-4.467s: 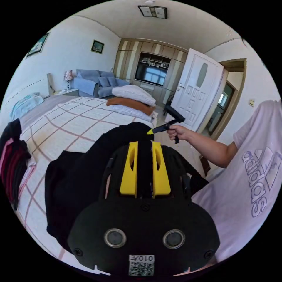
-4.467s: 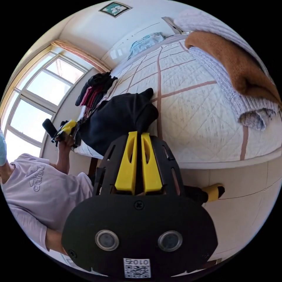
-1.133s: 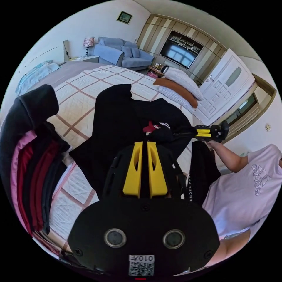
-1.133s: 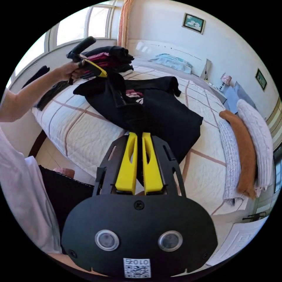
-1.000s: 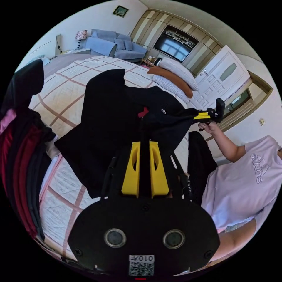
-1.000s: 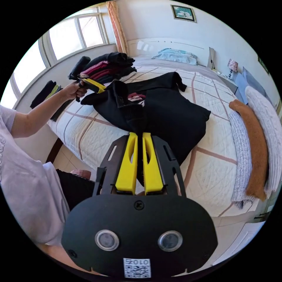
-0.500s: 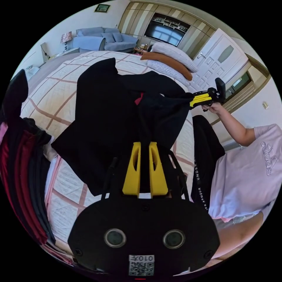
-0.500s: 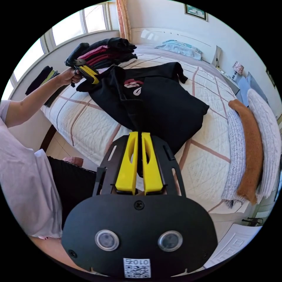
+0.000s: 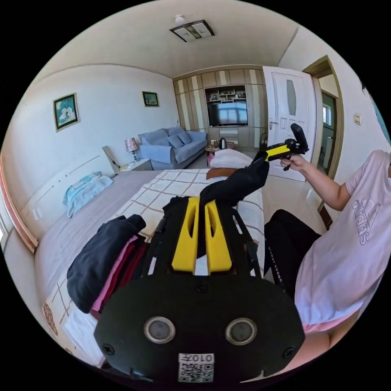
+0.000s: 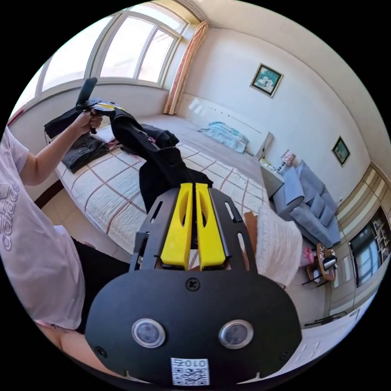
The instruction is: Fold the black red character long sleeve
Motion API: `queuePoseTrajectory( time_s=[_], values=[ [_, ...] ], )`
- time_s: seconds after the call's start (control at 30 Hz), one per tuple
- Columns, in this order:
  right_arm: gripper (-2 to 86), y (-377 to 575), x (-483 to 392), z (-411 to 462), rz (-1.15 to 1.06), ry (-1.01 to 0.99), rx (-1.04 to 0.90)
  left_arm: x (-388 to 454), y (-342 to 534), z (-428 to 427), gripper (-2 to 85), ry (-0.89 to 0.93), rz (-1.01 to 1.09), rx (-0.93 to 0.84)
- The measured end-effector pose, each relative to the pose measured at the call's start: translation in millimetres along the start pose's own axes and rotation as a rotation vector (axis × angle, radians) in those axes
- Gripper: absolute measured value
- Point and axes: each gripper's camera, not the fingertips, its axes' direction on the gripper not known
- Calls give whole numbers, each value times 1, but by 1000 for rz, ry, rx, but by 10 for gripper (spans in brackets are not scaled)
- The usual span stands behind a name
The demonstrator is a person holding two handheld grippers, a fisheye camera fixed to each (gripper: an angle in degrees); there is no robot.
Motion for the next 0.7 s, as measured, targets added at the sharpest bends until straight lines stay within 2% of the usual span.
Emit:
queuePoseTrajectory(
  time_s=[0.07,0.17,0.23,0.33,0.43,0.57,0.63,0.7],
  values=[
    [28,-5,-4,-53,34,86,86,26,-16,-34,-3,-81,37,65],
    [27,-17,-22,-164,43,234,259,71,-42,-115,-4,-157,112,280],
    [27,-32,-41,-252,32,306,383,101,-64,-163,-4,-220,162,301],
    [27,-56,-61,-327,-20,427,435,139,-90,-228,-4,-279,256,378],
    [27,-75,-67,-383,-91,464,488,153,-104,-286,-4,-243,303,449],
    [27,-94,-60,-400,-117,478,491,150,-124,-313,-4,-188,322,409],
    [27,-99,-35,-355,-81,414,436,137,-129,-291,-4,-167,288,341],
    [27,-97,-6,-293,-19,355,342,99,-125,-229,-4,-57,200,221]
  ],
)
